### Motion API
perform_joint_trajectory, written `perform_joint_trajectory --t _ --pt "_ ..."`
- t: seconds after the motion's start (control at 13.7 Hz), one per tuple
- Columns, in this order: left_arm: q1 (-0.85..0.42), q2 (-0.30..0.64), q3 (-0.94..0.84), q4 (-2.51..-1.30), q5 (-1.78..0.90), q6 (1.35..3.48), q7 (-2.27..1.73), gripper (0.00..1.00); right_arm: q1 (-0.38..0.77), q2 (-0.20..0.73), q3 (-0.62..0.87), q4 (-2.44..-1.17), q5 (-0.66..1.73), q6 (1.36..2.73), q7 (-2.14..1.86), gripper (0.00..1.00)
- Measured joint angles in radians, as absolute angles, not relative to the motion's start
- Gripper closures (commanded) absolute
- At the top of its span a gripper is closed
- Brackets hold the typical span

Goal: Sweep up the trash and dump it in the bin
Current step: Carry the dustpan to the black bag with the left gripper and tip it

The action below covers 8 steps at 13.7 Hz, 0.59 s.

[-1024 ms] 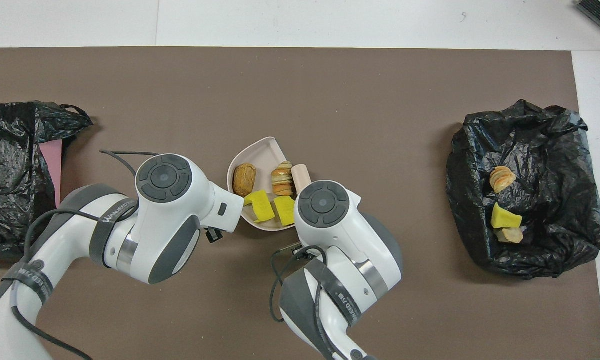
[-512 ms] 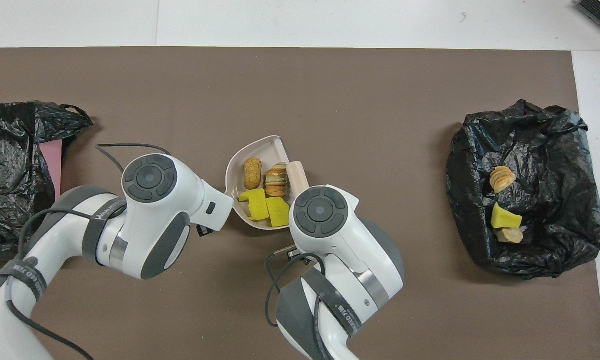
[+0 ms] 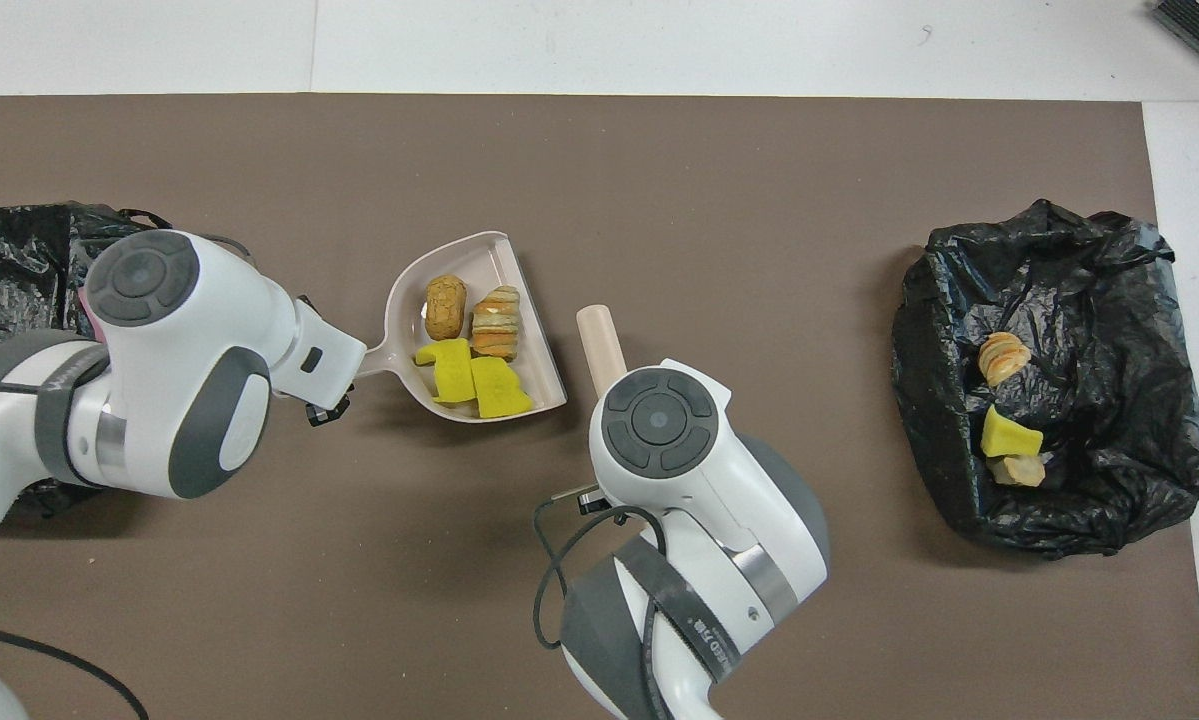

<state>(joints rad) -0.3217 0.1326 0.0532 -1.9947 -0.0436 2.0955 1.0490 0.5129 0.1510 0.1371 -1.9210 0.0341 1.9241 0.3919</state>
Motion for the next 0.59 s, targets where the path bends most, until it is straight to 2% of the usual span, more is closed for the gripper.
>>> perform_joint_trajectory --t 0.59 --pt "-0.142 0.131 0.053 -1.769 -0.092 1.86 1.248 1.0 0.514 0.143 0.139 -1.933 0.034 1.976 0.47 1.0"
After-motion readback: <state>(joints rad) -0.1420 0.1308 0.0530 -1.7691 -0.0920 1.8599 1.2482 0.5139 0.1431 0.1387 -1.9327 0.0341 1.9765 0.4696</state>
